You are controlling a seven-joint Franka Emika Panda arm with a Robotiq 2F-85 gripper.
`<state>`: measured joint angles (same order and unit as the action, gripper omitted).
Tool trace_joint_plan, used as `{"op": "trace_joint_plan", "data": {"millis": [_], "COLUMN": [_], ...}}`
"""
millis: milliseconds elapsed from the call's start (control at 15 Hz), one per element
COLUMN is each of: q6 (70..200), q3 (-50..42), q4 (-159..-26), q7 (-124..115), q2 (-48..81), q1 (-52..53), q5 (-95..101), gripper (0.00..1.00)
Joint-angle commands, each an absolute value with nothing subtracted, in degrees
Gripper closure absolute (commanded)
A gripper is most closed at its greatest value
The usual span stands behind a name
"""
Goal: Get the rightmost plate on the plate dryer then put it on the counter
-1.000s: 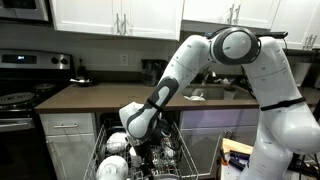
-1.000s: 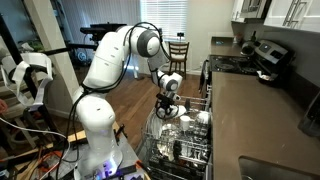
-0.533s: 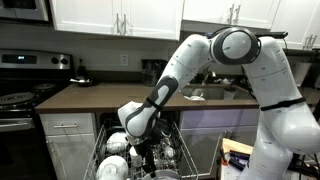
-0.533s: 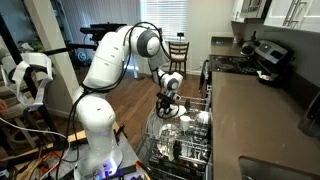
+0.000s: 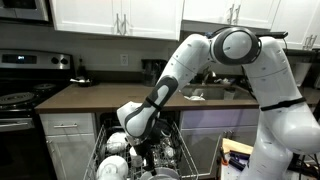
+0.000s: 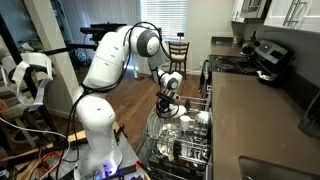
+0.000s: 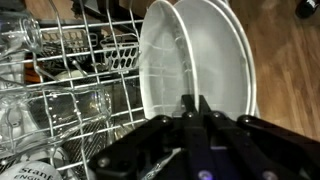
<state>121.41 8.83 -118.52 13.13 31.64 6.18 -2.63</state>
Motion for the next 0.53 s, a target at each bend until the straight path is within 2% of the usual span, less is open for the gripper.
{"op": "trace_joint_plan", "data": {"millis": [0, 467], "q6": [121.2, 123.0], "q3": [9.7, 10.7], "q4": [-118.6, -121.3], "q7": [15.8, 19.4], "q2": [31.0, 27.9], "q1": [4.9, 2.9], "q5": [-3.2, -5.0], "gripper": [0.99, 0.99]}}
